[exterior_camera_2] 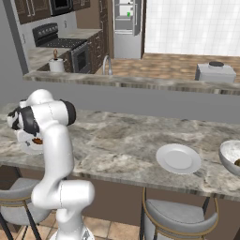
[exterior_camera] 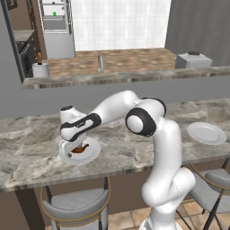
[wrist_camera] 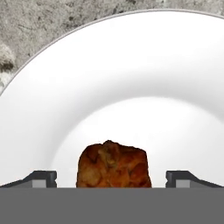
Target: Pick the chicken drumstick and squash from their plates and place them in the bowl. Then put the bowl in the fridge.
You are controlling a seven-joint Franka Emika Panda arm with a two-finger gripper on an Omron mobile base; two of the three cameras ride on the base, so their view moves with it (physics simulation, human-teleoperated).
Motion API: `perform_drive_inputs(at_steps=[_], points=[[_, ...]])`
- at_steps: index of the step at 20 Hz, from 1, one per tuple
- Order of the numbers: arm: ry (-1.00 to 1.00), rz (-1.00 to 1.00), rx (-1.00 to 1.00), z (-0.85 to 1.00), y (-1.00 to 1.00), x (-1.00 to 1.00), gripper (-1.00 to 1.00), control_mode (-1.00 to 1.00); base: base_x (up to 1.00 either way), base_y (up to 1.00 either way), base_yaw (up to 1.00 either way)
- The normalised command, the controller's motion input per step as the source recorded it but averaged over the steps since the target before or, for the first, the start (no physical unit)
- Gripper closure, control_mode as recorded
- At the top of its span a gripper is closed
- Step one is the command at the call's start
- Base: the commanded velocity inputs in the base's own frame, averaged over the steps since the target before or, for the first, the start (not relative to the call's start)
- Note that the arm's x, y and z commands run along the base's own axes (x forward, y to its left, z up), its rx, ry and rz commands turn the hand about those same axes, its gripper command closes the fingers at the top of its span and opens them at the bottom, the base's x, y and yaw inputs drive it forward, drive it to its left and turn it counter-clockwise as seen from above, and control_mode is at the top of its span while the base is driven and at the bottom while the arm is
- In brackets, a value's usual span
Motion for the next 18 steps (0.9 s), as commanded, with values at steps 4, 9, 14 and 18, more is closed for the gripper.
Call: perform_drive_inputs(at_steps=[4, 9, 14, 18], points=[[0.15, 0.0, -0.01, -0.22, 0.0, 0.07, 1.0, -1.0, 0.0, 0.0, 0.0], [0.19, 0.0, 0.0, -0.22, -0.01, 0.03, 1.0, -1.0, 0.0, 0.0, 0.0], [0.09, 0.0, 0.0, -0.22, -0.01, 0.02, 1.0, -1.0, 0.0, 0.0, 0.0], [0.06, 0.0, -0.01, -0.23, 0.0, 0.0, 1.0, -1.0, 0.0, 0.0, 0.0]])
